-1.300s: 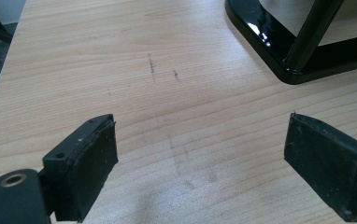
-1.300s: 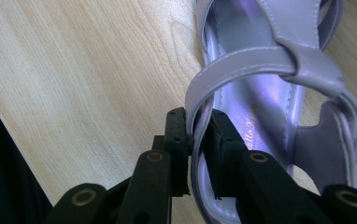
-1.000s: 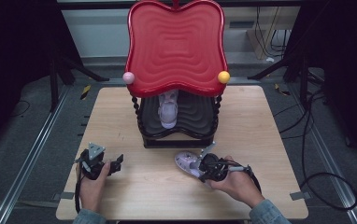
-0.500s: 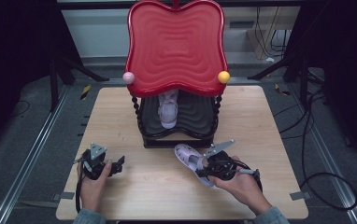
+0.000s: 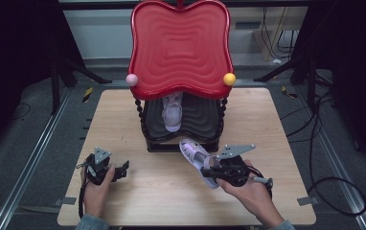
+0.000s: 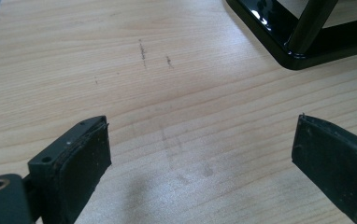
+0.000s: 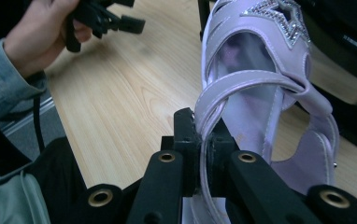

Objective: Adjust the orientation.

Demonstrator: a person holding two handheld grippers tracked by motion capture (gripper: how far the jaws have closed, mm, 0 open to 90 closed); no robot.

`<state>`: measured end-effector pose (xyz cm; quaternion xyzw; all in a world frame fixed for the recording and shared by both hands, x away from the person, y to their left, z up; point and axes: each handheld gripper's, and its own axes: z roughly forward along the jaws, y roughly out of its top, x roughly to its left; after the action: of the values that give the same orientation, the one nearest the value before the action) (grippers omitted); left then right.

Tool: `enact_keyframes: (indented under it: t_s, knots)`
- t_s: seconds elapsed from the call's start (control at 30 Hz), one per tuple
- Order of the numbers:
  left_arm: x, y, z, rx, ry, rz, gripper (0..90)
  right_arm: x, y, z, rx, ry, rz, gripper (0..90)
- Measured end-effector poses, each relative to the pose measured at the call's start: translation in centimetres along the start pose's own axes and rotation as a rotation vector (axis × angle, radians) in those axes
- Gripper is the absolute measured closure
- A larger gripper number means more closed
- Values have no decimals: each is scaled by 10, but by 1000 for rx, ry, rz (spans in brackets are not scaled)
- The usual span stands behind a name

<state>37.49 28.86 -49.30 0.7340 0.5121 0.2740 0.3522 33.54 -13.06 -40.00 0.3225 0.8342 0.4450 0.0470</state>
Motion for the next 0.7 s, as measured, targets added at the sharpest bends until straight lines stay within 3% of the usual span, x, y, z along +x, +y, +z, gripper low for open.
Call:
enact_keyframes:
  t_s: [0.13,0.43,0.7]
  knots:
    - [-1,0,1,2,0,7,35,2,2,-4,-42,-9,10,865]
    - [-2,-1,2,13,-1,14,35,1,14,-7,-78,-39,28,864]
    - [-2,-1,2,13,-2,18,36,-2,26,-14,-160,-79,61,864]
